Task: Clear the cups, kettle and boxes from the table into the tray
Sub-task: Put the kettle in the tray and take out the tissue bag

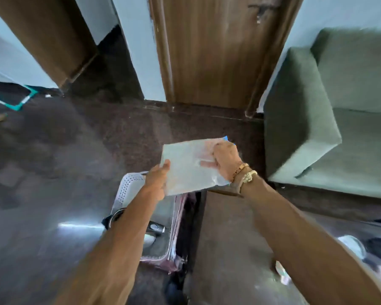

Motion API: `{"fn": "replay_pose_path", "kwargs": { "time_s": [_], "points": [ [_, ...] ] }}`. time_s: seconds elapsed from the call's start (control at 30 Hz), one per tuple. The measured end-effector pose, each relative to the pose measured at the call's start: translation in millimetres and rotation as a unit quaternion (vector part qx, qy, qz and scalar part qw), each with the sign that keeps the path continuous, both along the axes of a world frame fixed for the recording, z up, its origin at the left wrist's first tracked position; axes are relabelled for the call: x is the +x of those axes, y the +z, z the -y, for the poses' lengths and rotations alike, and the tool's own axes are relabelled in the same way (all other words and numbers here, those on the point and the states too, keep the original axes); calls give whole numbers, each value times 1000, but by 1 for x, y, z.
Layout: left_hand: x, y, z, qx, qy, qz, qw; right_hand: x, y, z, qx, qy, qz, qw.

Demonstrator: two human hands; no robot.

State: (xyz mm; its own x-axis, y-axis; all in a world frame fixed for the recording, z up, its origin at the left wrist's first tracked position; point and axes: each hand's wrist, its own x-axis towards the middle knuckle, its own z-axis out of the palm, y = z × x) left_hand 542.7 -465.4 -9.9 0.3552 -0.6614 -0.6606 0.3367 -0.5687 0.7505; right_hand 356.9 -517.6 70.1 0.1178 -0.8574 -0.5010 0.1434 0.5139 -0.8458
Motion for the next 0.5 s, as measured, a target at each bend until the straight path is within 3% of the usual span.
{"fn": "replay_pose_path", "kwargs": {
  "time_s": [0.07, 0.13, 0.17, 0.27, 0.5],
  "points": [
    [-6, 14, -5, -46, 3, 11, 999, -12, 8, -5, -88, 28, -164, 982],
    [-9, 24, -8, -83, -13, 38, 996, -24, 19, -14, -174, 55, -348, 919],
    [-11, 27, -10, -101, -19, 29, 994, -28, 21, -16, -201, 67, -377, 902],
    [-14, 36, -14, -128, -24, -4, 991, -40, 20, -13, -209, 126, -337, 909],
    [-14, 42, -29, -165, -81, -86, 979, -50, 21, -18, -119, 184, -203, 954]
  ]
}}
